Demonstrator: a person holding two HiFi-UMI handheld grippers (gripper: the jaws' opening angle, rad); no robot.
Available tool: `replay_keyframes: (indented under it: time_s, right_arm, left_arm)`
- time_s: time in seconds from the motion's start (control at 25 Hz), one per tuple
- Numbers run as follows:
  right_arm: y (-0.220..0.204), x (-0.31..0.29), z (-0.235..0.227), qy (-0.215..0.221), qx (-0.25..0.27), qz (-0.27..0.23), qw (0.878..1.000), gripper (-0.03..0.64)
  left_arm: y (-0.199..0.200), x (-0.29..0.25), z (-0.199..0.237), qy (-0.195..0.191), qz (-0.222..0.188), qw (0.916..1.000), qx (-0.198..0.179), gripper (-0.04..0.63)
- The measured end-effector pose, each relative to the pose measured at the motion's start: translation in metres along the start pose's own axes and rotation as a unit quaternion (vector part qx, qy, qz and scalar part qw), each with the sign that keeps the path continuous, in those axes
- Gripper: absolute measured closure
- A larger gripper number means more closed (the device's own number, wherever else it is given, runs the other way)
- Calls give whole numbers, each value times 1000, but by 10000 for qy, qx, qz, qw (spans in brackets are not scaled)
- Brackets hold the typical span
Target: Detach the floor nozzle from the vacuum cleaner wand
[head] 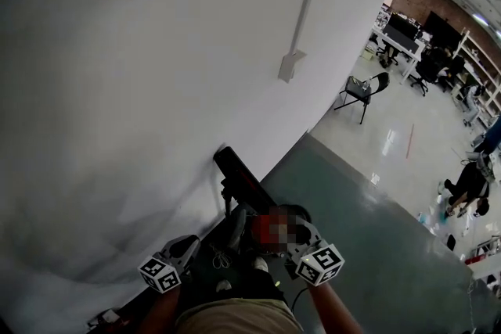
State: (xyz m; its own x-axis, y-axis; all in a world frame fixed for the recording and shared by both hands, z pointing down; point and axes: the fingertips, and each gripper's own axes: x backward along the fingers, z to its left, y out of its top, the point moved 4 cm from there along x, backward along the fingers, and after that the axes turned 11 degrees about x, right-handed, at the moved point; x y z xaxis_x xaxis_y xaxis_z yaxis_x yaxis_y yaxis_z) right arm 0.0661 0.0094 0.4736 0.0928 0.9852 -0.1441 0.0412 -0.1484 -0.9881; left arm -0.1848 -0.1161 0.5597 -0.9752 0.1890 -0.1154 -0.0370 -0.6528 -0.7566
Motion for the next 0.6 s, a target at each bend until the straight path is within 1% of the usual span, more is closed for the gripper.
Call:
replay_keyframes:
  time_s: [0.16, 0.32, 0.48, 0.6]
  right_arm:
    - [5, -23, -30, 277, 118, 3, 9995, 491]
    - [9, -50, -62, 563, 123, 47, 9983, 491]
    - [16, -70, -81, 988, 142, 181, 9948, 491]
    - [13, -85, -93, 1313, 88, 358, 9907, 491]
  left_arm:
    - [11, -23, 1, 273, -82, 9996, -38, 569]
    - [21, -53, 4, 511, -191, 9985, -53, 569]
    - [34, -79, -4, 744, -354, 9965, -158, 569]
    - [37, -97, -10, 868, -383, 9953, -204, 569]
